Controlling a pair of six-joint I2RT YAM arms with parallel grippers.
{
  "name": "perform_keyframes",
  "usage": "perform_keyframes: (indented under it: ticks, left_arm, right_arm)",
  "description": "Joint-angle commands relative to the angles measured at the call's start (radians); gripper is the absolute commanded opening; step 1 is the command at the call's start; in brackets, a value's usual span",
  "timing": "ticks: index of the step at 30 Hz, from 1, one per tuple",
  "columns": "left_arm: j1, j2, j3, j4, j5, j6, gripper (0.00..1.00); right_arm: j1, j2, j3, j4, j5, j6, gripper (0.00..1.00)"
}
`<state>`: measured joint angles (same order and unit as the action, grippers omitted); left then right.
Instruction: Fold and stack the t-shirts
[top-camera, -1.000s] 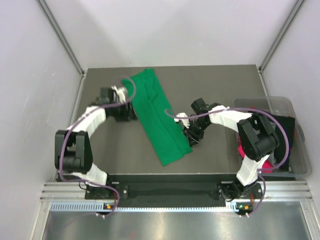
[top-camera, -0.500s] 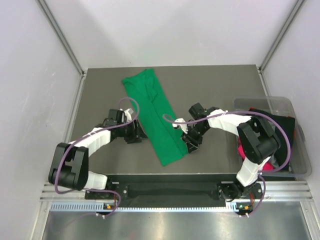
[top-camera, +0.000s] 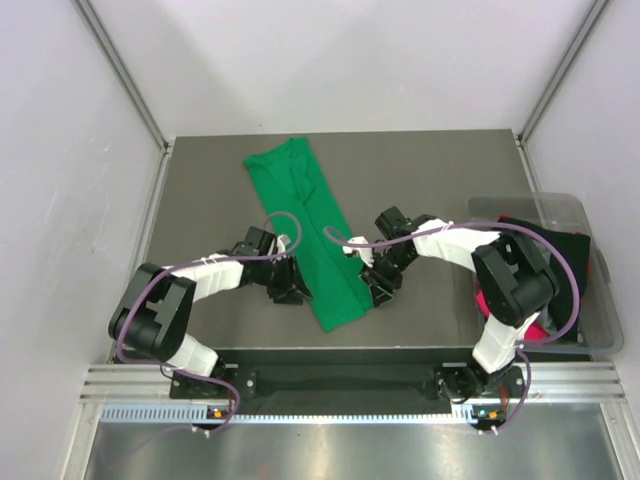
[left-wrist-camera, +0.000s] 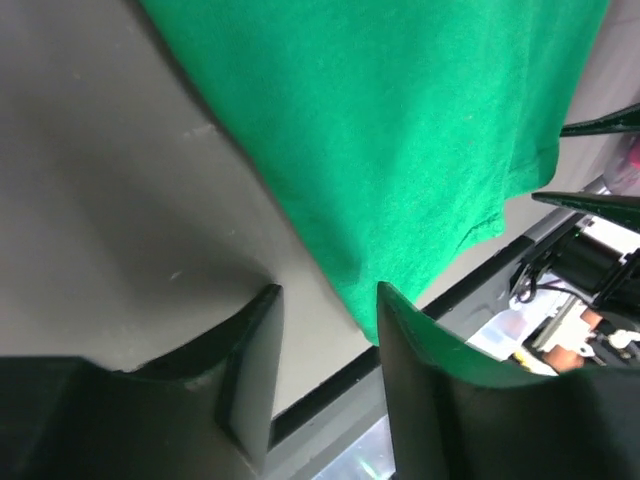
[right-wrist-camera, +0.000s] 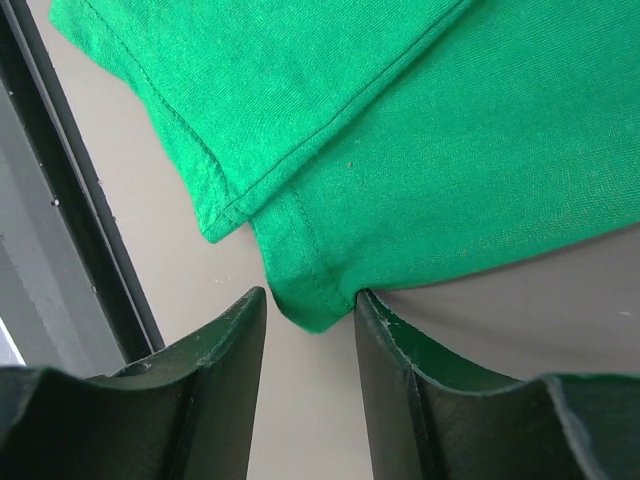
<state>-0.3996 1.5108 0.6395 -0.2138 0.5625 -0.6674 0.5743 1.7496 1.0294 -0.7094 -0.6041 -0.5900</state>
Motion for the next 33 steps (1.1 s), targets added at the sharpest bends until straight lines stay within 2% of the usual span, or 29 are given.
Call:
perform_keyframes:
  ticks: [1, 2, 7, 9, 13, 18, 22, 24, 27, 29, 33]
  left_arm:
    - [-0.002, 0.023, 0.037, -0.043, -0.061, 0.012, 0.4]
    - [0.004, 0.011, 0.069, -0.077, -0.123, 0.067, 0.39]
    - [0.061, 0.022, 0.353, -0.266, -0.187, 0.198, 0.46]
    - [0.062, 0.049, 0.45, -0.289, -0.179, 0.238, 0.48]
    - [0.064, 0.106, 0.528, -0.265, -0.161, 0.27, 0.49]
    - [0.082, 0.201, 0.52, -0.173, -0.116, 0.259, 0.44]
    - [0.107, 0.247, 0.514, -0.193, -0.157, 0.243, 0.42]
    - [0.154, 0.218, 0.467, -0.194, -0.188, 0.204, 0.4]
    - [0.255, 0.148, 0.359, -0.162, -0.167, 0.132, 0.39]
    - [0.298, 0.093, 0.263, -0.09, -0.116, 0.111, 0.43]
    - [0.353, -0.007, 0.215, -0.079, -0.105, 0.164, 0.48]
  right_arm:
    - [0.016, 0.01, -0.006, 0.041, 0.015, -0.002, 0.41]
    - [0.016, 0.002, -0.006, 0.042, 0.023, -0.001, 0.41]
    - [0.016, -0.111, -0.003, 0.12, 0.239, -0.011, 0.41]
    - [0.015, -0.133, 0.02, 0.128, 0.33, -0.043, 0.41]
    - [0.007, -0.121, 0.165, 0.189, 0.414, -0.061, 0.4]
    - [0.004, 0.045, 0.426, 0.266, 0.377, -0.007, 0.39]
    - [0.004, 0.271, 0.766, 0.17, 0.299, 0.059, 0.41]
    - [0.004, 0.329, 0.871, 0.174, 0.255, 0.067, 0.41]
    - [0.002, 0.433, 0.972, 0.235, 0.222, 0.102, 0.42]
    - [0.001, 0.508, 1.021, 0.269, 0.202, 0.136, 0.42]
    - [-0.02, 0.6, 1.069, 0.399, 0.113, 0.261, 0.45]
